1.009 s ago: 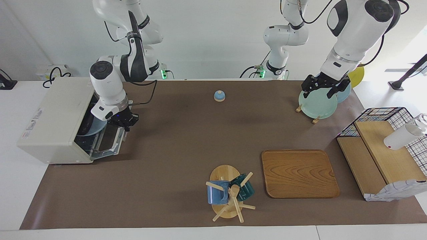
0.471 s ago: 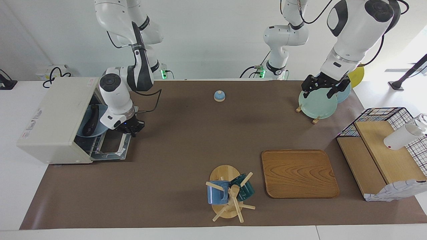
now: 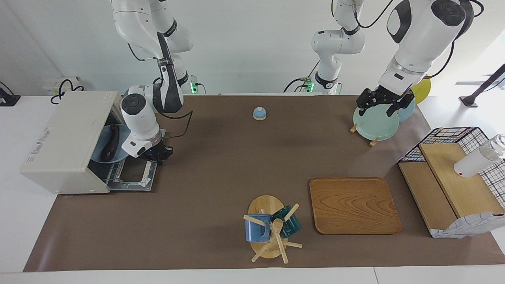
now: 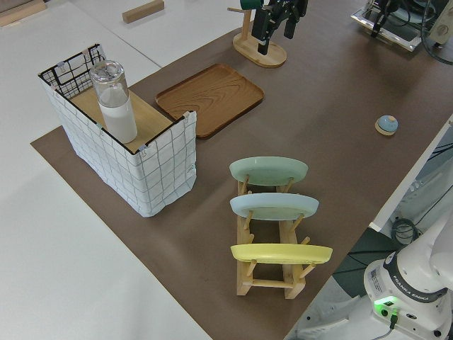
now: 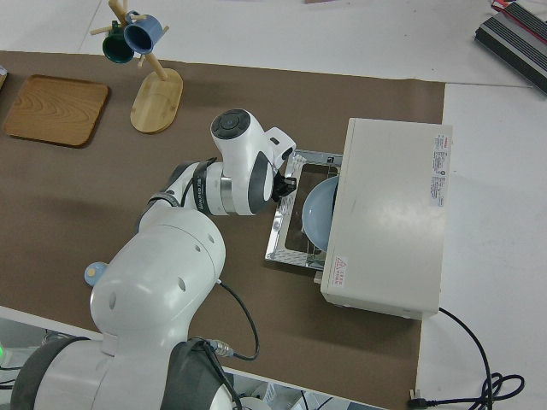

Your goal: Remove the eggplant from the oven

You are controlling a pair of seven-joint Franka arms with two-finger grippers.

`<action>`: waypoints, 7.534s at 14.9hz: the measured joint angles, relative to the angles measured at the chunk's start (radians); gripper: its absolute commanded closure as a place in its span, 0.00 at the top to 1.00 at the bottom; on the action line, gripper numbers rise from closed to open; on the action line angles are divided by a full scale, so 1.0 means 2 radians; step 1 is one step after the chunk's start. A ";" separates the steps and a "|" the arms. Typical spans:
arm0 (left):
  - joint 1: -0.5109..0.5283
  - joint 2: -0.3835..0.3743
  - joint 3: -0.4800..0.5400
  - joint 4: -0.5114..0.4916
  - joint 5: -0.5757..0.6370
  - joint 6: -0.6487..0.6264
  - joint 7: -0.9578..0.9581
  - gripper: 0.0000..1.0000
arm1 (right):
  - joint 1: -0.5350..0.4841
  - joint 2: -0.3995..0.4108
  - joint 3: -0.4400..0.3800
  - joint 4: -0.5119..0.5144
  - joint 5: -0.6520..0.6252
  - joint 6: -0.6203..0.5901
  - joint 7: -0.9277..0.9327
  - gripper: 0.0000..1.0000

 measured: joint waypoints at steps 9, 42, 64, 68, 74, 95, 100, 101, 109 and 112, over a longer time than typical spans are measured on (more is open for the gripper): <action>0.000 0.000 0.000 0.000 0.000 0.000 0.000 1.00 | 0.061 -0.011 -0.007 0.049 0.023 -0.054 0.019 0.53; 0.000 0.000 0.000 0.000 0.000 0.000 0.000 1.00 | 0.016 -0.095 -0.011 0.037 -0.071 -0.174 0.017 0.00; 0.012 0.000 0.001 0.002 0.000 0.003 0.000 1.00 | 0.346 0.181 0.009 0.353 -0.031 -0.186 0.440 0.00; 0.016 0.000 0.001 0.002 0.000 0.008 0.000 1.00 | 0.350 0.197 0.010 0.352 0.006 -0.142 0.475 0.20; 0.017 0.000 0.001 0.002 0.000 0.011 0.000 1.00 | 0.345 0.199 0.009 0.355 0.018 -0.097 0.458 0.41; -0.164 0.121 -0.018 -0.041 -0.069 0.227 -0.231 1.00 | 0.056 0.078 0.001 0.130 -0.131 -0.179 0.163 0.00; -0.225 0.184 -0.017 -0.057 -0.071 0.325 -0.266 1.00 | 0.048 0.072 0.004 0.110 -0.130 -0.161 0.159 0.00; -0.232 0.197 -0.017 -0.057 -0.071 0.343 -0.267 1.00 | 0.046 0.072 0.004 0.108 -0.131 -0.158 0.158 0.00; -0.263 0.241 -0.014 -0.055 -0.071 0.395 -0.282 0.80 | 0.046 0.037 0.016 0.124 -0.161 -0.216 0.102 0.00; -0.264 0.242 -0.014 -0.057 -0.071 0.395 -0.282 0.48 | 0.027 -0.013 0.017 0.128 -0.160 -0.248 0.059 0.00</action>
